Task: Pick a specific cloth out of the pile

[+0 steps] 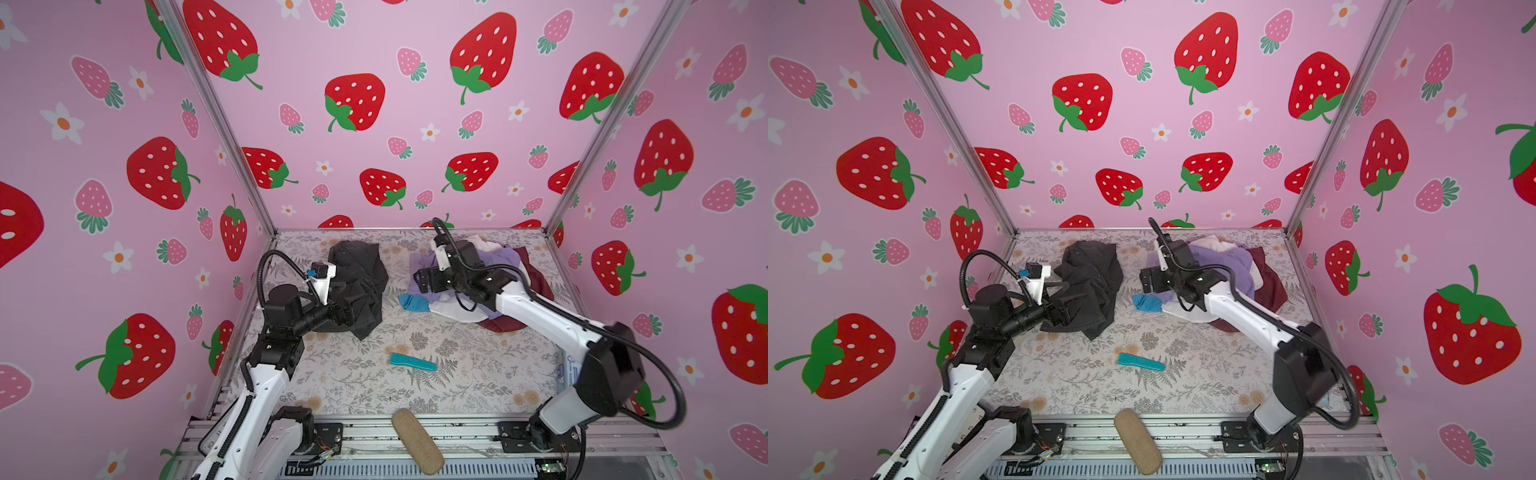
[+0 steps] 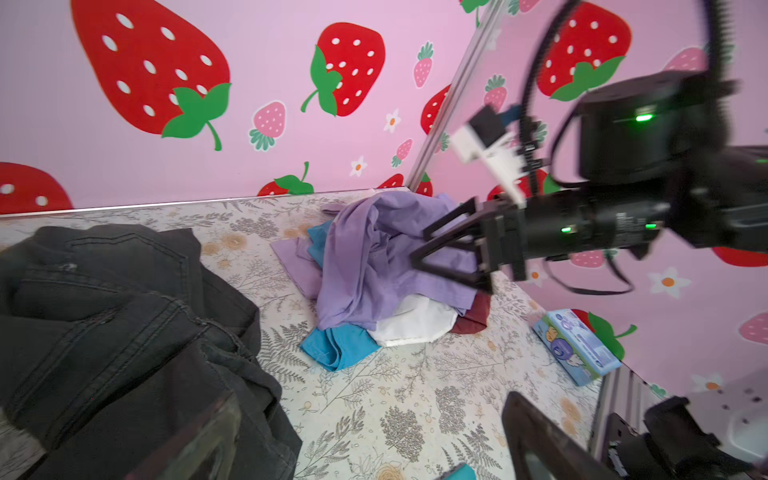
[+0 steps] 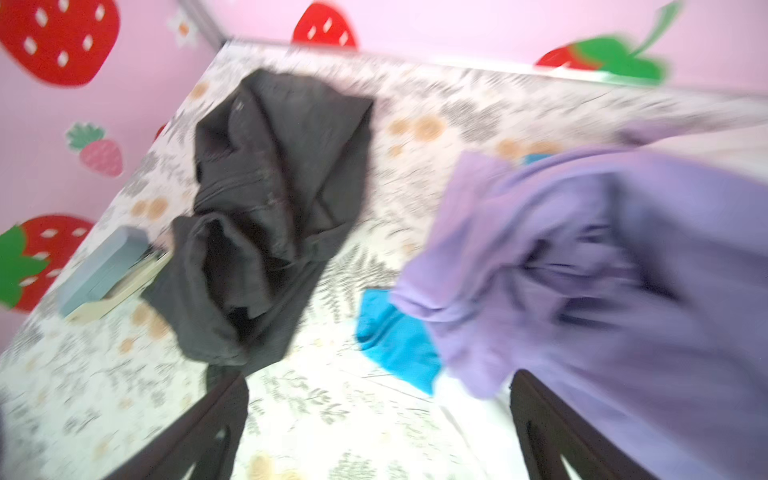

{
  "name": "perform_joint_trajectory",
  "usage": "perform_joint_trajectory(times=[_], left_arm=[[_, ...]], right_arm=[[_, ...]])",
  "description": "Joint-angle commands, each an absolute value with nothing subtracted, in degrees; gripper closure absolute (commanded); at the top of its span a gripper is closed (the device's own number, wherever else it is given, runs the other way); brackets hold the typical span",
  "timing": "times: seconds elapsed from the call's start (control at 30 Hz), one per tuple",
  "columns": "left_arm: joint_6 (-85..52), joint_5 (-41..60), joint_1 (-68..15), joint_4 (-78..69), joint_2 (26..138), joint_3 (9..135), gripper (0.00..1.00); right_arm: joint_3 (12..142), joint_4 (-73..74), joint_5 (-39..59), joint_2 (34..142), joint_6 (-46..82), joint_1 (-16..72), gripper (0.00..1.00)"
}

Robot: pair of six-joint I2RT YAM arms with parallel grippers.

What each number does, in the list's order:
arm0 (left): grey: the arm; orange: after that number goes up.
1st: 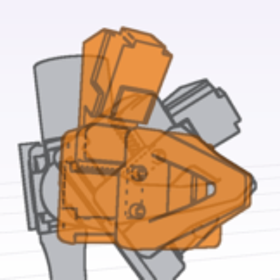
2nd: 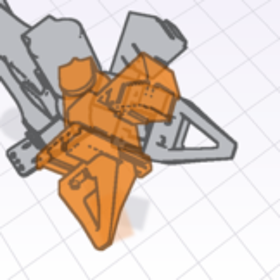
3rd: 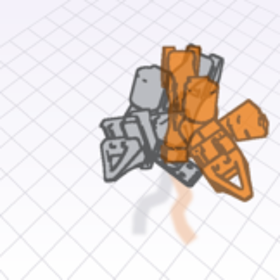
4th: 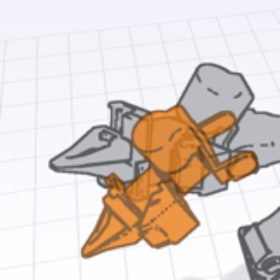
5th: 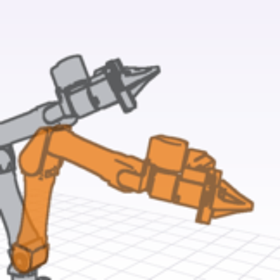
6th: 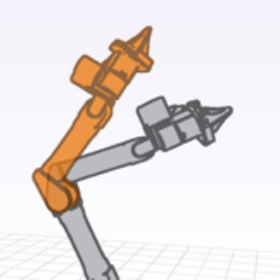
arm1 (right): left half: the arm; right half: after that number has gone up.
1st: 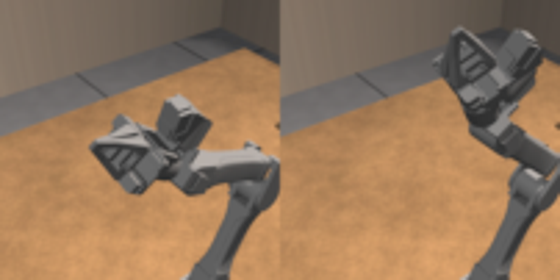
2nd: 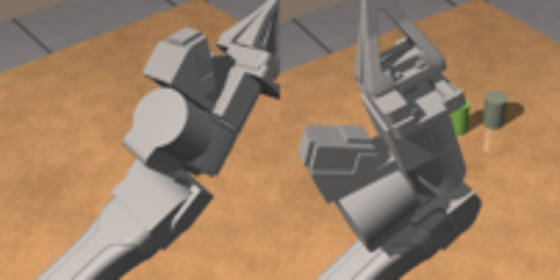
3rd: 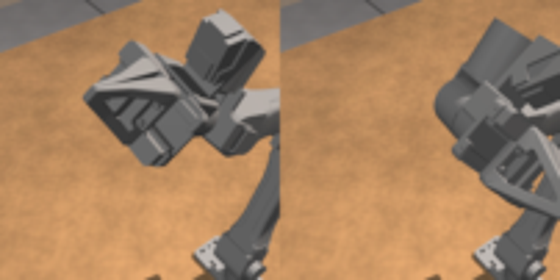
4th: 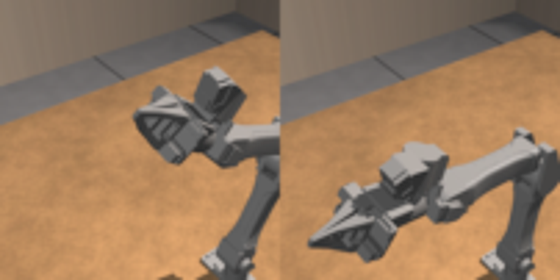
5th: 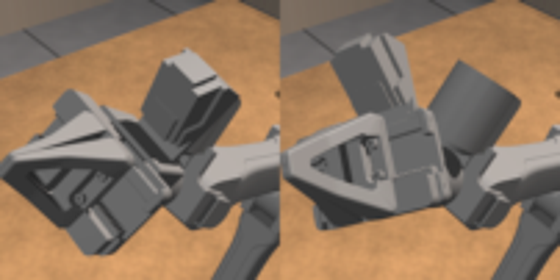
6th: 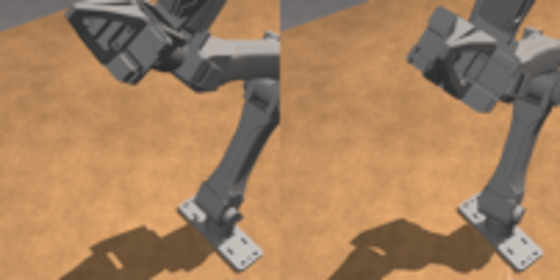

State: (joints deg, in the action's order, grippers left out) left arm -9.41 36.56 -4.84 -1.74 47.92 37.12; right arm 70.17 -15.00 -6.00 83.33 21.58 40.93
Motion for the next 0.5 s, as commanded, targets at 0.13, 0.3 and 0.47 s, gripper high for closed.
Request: perform_joint_trajectory(times=[0.13, 0.3, 0.47], left_arm=[[-6.16, -2.32, -4.96, -1.25, 48.60, 34.57, 0.01], [-2.42, -13.22, -4.16, -18.78, 55.73, 25.53, 0.01], [-1.69, -13.92, -2.28, -30.91, 65.40, 22.17, 0.01]], right_arm=[[42.38, 12.37, -31.18, 57.05, 4.33, 36.26, 0.00], [33.84, 17.63, -29.14, 57.22, 3.25, 24.38, 0.00], [24.40, 34.78, -29.33, 64.75, -1.32, 18.50, 0.00]])
